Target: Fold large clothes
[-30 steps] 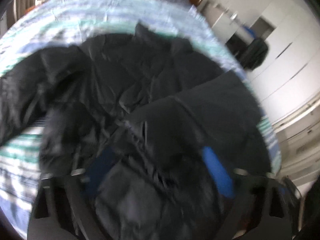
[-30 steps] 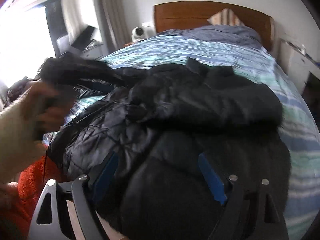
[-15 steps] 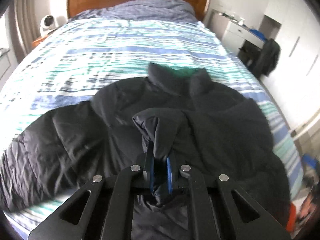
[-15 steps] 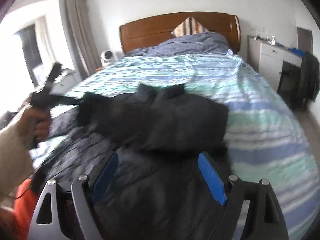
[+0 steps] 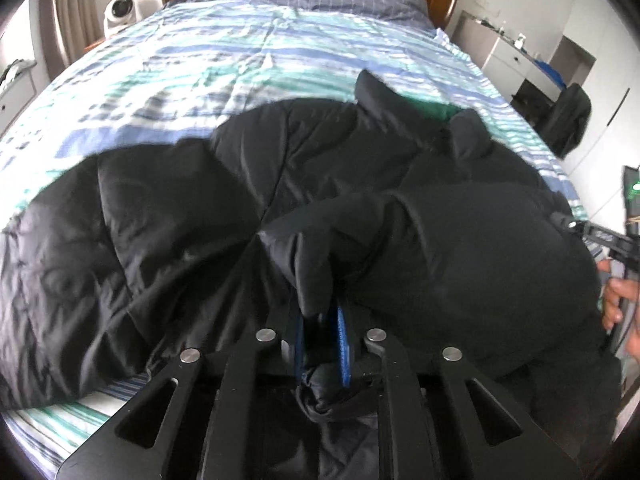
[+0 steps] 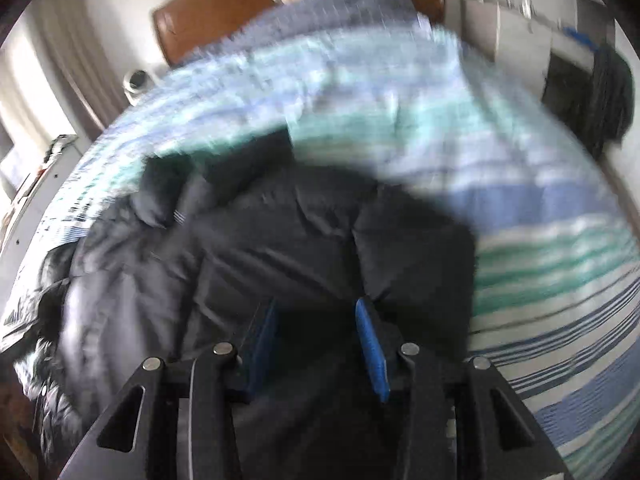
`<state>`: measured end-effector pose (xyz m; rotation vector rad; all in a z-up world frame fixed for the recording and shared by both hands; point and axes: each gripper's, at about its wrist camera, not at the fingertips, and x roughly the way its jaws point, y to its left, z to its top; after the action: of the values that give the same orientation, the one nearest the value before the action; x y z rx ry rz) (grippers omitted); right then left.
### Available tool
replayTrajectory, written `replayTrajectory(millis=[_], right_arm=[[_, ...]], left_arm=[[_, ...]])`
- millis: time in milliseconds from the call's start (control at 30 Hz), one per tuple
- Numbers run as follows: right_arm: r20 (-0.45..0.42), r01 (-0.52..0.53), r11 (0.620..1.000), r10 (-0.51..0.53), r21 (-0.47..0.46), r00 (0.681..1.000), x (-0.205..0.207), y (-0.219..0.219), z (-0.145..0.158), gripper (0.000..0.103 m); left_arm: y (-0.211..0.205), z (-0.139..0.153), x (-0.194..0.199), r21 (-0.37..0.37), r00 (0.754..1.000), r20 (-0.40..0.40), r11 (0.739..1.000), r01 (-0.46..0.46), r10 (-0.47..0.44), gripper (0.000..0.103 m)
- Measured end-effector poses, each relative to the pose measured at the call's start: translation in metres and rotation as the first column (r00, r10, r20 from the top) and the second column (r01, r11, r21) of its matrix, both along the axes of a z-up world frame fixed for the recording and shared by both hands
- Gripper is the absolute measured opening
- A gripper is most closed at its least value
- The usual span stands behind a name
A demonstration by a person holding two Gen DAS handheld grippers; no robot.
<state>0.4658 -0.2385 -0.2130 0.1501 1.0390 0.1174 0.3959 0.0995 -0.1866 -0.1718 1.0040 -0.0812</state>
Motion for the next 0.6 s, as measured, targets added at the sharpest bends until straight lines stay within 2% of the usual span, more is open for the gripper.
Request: replayTrajectory(millis=[67,200,300,400,467,533,600], right_arm=[[-0.025,-0.005,1.000,0.005,-0.016,1.000,0.004,0.005,-0.013,0.039],[-0.031,-0.013,0.999,0.012,-0.032,0.999,0.002,0.008,-0.012,0.039],[0.010,-0.028,0.997,0.029,-0.066,1.000,-0.017,0.013,0.010,0.039],[0.084,-0.074,0.997,0.077,-0.038,0.993,-0.048,0.019,0.040,0.040],[0.104,-0.105,0.994,0.106,-0.020,0.989,-0.062,0.025,0.051,0.041],[0.081,-0.130,0.991,0.130,-0.007,0.988,-0.066,0.032,0.049,0.041],[-0.012,-0.130,0.991,0.130,-0.026,0.991,-0.058,0.039,0.022,0.041]], left_arm=[[0.003,-0.009,-0.002,-0.028,1.000,-0.002,1.000,-0.005,0.005,0.016],[0.002,-0.019,-0.002,-0.033,1.000,-0.004,0.999,-0.015,0.015,0.018],[0.002,-0.022,-0.002,-0.037,1.000,0.000,0.999,-0.019,0.019,0.018],[0.004,-0.024,-0.003,-0.059,1.000,0.007,0.998,-0.025,0.025,0.018],[0.005,-0.026,-0.004,-0.068,1.000,0.013,0.997,-0.028,0.029,0.019],[0.005,-0.028,-0.004,-0.067,0.999,0.018,0.997,-0.029,0.031,0.019],[0.003,-0.028,-0.006,-0.055,0.999,0.024,0.998,-0.027,0.028,0.019]])
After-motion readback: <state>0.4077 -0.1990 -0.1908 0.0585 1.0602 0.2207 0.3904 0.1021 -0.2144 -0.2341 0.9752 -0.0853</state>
